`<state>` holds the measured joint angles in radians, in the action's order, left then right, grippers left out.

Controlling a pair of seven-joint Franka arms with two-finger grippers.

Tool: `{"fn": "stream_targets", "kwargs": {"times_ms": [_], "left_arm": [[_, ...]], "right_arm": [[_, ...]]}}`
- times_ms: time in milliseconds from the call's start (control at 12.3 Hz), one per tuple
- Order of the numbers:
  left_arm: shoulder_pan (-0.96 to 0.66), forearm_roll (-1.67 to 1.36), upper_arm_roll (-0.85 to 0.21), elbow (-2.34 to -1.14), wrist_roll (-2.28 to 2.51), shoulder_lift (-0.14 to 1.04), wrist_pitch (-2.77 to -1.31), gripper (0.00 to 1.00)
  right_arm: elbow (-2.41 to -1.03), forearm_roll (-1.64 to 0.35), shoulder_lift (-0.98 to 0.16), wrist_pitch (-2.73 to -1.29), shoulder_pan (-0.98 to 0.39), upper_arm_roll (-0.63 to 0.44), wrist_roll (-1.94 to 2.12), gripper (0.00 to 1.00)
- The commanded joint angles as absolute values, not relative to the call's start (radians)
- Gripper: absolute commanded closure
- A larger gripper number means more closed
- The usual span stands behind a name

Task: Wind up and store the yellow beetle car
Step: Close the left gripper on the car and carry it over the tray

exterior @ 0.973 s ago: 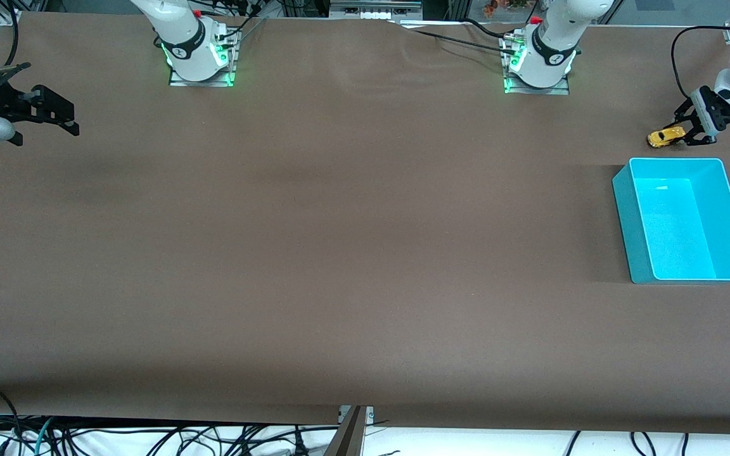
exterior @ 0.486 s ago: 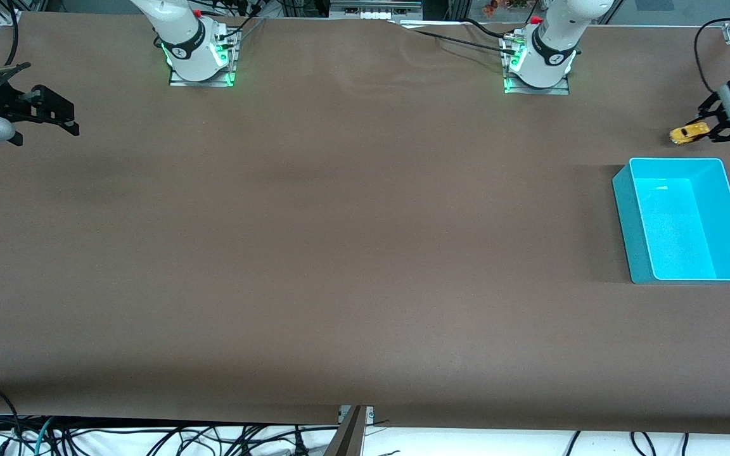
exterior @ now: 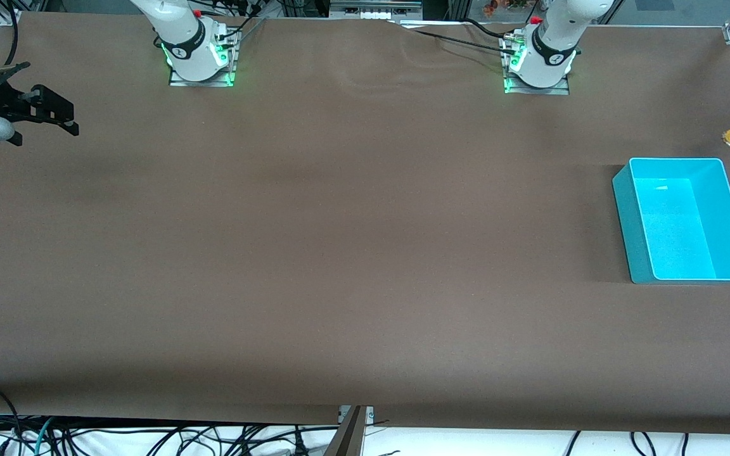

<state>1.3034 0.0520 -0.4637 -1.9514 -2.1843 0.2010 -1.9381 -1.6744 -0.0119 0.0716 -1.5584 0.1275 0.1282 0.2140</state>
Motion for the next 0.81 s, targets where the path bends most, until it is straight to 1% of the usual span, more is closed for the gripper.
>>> {"fn": "stream_targets", "kwargs": {"times_ms": [0,81,162,324,405,568,730], "left_arm": [[1.273,0.124,-0.595,-1.823,-2.045,0.199,-1.809,0.99],[1.25,0.142,-0.644,-1.792,-1.987,0.199,-1.786,0.99],[1.224,0.149,-0.667,-1.786,-1.929,0.201,-1.779,0.98],[1.154,0.15,-0.672,-1.798,-1.797,0.234,-1.782,0.98],[1.126,0.15,-0.672,-1.798,-1.755,0.285,-1.79,0.97],[1.117,0.169,-0.67,-1.815,-1.743,0.406,-1.853,0.97],[1.121,0.221,-0.666,-1.839,-1.743,0.472,-1.905,0.97]], "right_arm": [[-1.64,-0.026,0.061,-1.54,0.123,0.121,0.232,0.0],[-1.64,-0.026,0.061,-1.542,0.123,0.121,0.232,0.0],[-1.64,-0.026,0.061,-1.543,0.123,0.121,0.232,0.0],[-1.64,-0.026,0.06,-1.542,0.124,0.121,0.233,0.0],[-1.64,-0.026,0.06,-1.54,0.123,0.121,0.233,0.0],[-1.64,-0.025,0.057,-1.54,0.124,0.121,0.235,0.0],[-1.64,-0.025,0.051,-1.542,0.124,0.121,0.235,0.0]]}}
